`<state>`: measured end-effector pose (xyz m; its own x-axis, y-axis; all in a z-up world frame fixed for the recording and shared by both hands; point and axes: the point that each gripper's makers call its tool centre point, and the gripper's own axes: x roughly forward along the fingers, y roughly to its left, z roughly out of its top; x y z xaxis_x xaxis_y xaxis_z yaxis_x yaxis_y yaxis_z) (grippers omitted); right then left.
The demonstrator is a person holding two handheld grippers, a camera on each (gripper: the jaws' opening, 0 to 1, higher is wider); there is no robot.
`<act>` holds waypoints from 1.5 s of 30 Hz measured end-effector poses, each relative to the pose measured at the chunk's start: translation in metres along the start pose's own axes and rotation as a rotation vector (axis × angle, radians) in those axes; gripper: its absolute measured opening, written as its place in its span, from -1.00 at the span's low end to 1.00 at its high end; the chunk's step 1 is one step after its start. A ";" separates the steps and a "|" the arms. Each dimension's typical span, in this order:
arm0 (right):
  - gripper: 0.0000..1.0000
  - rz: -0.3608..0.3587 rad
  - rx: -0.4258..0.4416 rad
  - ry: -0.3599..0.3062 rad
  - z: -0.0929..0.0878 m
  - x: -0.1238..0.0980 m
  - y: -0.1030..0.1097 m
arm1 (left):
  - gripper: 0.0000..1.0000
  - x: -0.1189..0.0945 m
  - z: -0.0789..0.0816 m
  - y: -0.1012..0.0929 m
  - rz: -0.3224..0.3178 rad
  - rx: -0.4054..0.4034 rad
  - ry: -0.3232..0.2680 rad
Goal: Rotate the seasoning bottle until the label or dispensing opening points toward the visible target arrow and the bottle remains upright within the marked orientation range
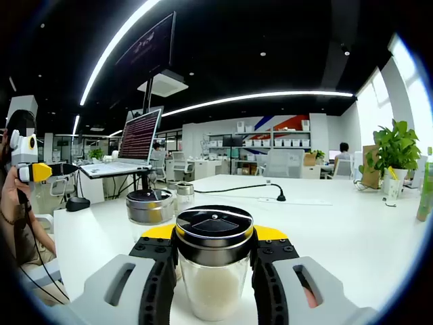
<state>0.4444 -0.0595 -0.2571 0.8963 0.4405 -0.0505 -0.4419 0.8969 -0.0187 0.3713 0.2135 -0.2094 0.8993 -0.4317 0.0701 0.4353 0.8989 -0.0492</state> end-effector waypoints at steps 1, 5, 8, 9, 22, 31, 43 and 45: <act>-0.17 -0.003 -0.002 0.000 0.000 0.000 0.000 | 0.98 0.000 -0.001 0.000 0.002 0.001 0.002; -0.16 -0.022 -0.019 0.006 0.001 -0.001 -0.001 | 0.98 0.001 -0.003 0.002 0.006 -0.002 0.012; 0.10 -0.019 -0.074 -0.023 0.009 -0.003 0.002 | 0.97 0.001 -0.003 0.001 0.003 -0.001 0.014; 0.24 -0.004 -0.077 0.005 0.006 -0.002 0.003 | 0.96 0.001 -0.003 0.001 0.002 -0.002 0.014; 0.32 0.001 -0.033 0.020 0.005 -0.008 -0.001 | 0.96 0.003 -0.007 0.001 0.003 -0.002 0.028; 0.30 0.093 -0.003 -0.028 0.021 -0.017 0.004 | 0.96 0.005 -0.008 0.002 0.003 0.005 0.035; 0.22 0.195 -0.009 -0.039 0.021 -0.018 -0.007 | 0.95 0.004 -0.007 0.004 0.010 -0.005 0.028; 0.23 0.225 -0.027 -0.030 0.021 -0.017 -0.008 | 0.96 0.005 -0.008 0.003 0.008 -0.003 0.034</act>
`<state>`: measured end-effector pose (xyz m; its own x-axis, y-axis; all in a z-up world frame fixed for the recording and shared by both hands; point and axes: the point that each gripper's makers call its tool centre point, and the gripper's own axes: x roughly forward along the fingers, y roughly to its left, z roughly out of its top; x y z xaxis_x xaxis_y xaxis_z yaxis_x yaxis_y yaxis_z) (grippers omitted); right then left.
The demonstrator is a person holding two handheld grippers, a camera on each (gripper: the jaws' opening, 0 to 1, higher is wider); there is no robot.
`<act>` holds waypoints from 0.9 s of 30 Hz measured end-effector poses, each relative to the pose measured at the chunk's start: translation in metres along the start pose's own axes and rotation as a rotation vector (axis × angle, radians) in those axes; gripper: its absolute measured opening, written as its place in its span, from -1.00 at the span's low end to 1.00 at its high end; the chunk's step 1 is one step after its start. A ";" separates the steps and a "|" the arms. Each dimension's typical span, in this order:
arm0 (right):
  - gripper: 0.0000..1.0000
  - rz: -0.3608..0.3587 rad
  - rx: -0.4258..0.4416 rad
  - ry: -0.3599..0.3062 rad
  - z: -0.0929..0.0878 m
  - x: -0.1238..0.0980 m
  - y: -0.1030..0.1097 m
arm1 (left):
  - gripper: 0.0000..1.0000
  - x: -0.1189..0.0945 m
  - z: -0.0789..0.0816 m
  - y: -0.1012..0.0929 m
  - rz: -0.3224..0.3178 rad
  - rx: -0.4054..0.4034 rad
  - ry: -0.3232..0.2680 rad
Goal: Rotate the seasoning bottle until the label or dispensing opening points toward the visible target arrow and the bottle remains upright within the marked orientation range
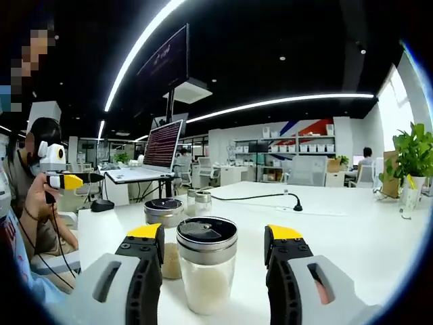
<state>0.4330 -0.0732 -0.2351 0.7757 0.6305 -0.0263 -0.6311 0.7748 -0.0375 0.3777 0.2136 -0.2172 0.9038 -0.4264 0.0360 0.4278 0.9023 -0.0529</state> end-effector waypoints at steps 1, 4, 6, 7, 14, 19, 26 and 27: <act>0.23 0.014 -0.003 0.001 0.000 0.000 0.000 | 0.96 0.000 0.000 0.000 -0.002 -0.001 -0.001; 0.23 0.086 0.000 -0.001 0.000 0.005 0.003 | 0.96 0.000 0.001 -0.002 -0.004 -0.005 -0.006; 0.23 0.140 -0.006 0.005 -0.002 0.007 0.007 | 0.96 0.000 0.000 -0.002 -0.005 -0.002 -0.003; 0.23 0.140 -0.005 -0.002 -0.002 0.008 0.004 | 0.95 0.000 0.000 -0.003 -0.007 -0.002 -0.003; 0.19 0.322 -0.004 -0.006 -0.001 0.011 0.006 | 0.95 0.000 -0.002 -0.002 -0.001 0.011 0.007; 0.19 0.452 0.029 -0.015 0.001 0.010 0.010 | 0.95 0.000 -0.004 -0.003 -0.003 0.018 0.018; 0.15 0.594 0.034 -0.041 -0.001 0.009 0.012 | 0.96 -0.002 0.005 -0.003 -0.007 -0.003 -0.023; 0.14 0.611 0.033 -0.043 0.000 0.009 0.013 | 0.96 -0.002 0.006 -0.003 -0.006 -0.003 -0.026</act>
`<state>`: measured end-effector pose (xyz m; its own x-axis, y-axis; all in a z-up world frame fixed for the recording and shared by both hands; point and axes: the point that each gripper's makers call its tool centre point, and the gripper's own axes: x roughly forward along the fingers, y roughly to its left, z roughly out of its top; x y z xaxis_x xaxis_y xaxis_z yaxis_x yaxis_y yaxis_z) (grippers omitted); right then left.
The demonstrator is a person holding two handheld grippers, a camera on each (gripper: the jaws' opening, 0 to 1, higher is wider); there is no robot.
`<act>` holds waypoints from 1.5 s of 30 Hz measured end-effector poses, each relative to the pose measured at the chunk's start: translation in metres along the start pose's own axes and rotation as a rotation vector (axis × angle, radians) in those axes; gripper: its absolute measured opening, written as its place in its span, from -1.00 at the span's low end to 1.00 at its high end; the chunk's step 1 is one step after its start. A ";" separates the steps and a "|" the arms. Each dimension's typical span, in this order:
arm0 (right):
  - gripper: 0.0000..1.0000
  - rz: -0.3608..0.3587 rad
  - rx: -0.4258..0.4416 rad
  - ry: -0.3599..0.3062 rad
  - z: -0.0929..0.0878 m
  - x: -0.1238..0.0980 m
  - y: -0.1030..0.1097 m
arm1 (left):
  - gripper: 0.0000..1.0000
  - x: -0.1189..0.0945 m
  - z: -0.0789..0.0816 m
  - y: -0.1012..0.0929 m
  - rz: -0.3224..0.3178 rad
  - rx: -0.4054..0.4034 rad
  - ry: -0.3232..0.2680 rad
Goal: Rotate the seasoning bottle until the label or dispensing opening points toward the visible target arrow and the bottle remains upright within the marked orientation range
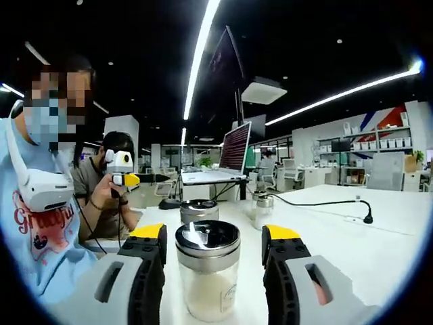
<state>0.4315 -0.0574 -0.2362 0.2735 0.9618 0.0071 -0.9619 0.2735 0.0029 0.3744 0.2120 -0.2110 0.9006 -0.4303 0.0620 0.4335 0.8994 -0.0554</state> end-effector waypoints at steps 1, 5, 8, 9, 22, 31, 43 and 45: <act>0.14 0.018 0.003 -0.001 0.000 0.001 0.001 | 0.96 0.000 0.000 0.000 0.001 0.000 -0.001; 0.11 0.059 0.015 0.016 -0.004 0.004 0.002 | 0.95 0.001 -0.002 0.001 -0.001 0.003 0.008; 0.12 0.088 0.012 0.031 -0.007 0.006 0.005 | 0.95 0.002 -0.004 0.000 -0.004 0.004 0.015; 0.12 0.098 0.011 0.030 -0.007 0.006 0.006 | 0.95 0.002 -0.005 0.000 -0.006 0.007 0.019; -0.05 0.168 0.028 0.030 -0.007 0.015 0.013 | 0.92 0.003 -0.005 0.001 -0.005 0.018 0.026; -0.14 0.176 0.043 0.022 -0.008 0.017 0.009 | 0.90 0.003 -0.006 0.001 -0.004 0.013 0.028; -0.15 0.170 0.044 0.004 -0.008 0.017 0.009 | 0.90 0.004 -0.007 -0.001 -0.015 0.007 0.025; -0.15 0.167 0.044 0.006 -0.008 0.017 0.010 | 0.90 0.004 -0.007 -0.001 -0.013 0.007 0.026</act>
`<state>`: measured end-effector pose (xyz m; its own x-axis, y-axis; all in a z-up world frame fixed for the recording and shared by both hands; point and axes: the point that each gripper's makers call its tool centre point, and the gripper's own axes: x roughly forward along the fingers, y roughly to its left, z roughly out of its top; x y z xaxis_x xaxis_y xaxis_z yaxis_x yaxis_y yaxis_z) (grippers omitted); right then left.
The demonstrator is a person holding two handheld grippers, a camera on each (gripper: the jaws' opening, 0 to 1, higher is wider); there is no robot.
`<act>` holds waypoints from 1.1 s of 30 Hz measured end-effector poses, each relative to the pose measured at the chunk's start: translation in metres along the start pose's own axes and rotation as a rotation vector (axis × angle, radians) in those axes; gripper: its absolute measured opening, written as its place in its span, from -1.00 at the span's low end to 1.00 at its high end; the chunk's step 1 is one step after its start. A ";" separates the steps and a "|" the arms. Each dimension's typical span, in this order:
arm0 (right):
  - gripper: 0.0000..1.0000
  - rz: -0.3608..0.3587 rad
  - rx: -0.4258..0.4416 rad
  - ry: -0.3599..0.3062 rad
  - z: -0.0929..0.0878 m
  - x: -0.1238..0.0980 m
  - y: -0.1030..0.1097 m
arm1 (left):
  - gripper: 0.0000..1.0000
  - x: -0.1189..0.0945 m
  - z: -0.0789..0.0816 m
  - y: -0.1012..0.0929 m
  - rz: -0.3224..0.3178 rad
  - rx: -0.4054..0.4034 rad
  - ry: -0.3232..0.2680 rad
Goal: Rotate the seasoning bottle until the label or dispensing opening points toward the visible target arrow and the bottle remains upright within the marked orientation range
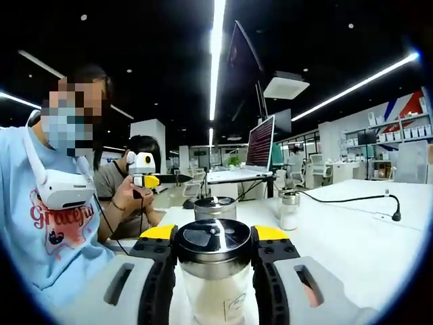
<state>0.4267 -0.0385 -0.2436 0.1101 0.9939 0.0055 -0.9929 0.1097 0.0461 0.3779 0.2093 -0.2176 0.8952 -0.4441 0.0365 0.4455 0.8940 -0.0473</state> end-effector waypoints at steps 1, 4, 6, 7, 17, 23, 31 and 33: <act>-0.15 -0.001 0.000 0.002 0.000 0.000 0.000 | 0.90 0.000 0.000 0.000 -0.001 0.000 0.000; -0.15 -0.001 0.000 0.005 -0.001 0.002 0.002 | 0.91 0.000 -0.001 0.002 0.004 -0.004 0.003; -0.15 -0.005 0.001 0.007 -0.001 0.002 0.002 | 0.92 -0.001 -0.001 0.004 0.012 -0.003 0.006; -0.15 -0.007 0.000 0.008 -0.001 0.002 0.002 | 0.92 -0.001 -0.001 0.004 0.013 -0.002 0.006; -0.16 -0.057 -0.023 0.037 -0.002 0.002 0.002 | 0.91 -0.001 0.000 0.003 0.007 -0.012 0.000; -0.16 -0.079 -0.024 0.032 -0.002 0.002 0.000 | 0.91 -0.001 0.002 0.003 0.006 -0.017 -0.008; -0.16 -0.122 -0.026 0.023 -0.001 0.002 -0.003 | 0.91 0.001 -0.001 0.003 0.005 -0.010 0.003; -0.16 -0.134 -0.029 0.025 -0.002 0.003 -0.003 | 0.91 0.001 -0.001 0.004 0.006 -0.011 0.005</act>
<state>0.4302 -0.0361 -0.2453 0.2410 0.9702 -0.0238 -0.9703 0.2414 0.0154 0.3802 0.2124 -0.2190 0.8978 -0.4394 0.0316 0.4405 0.8958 -0.0586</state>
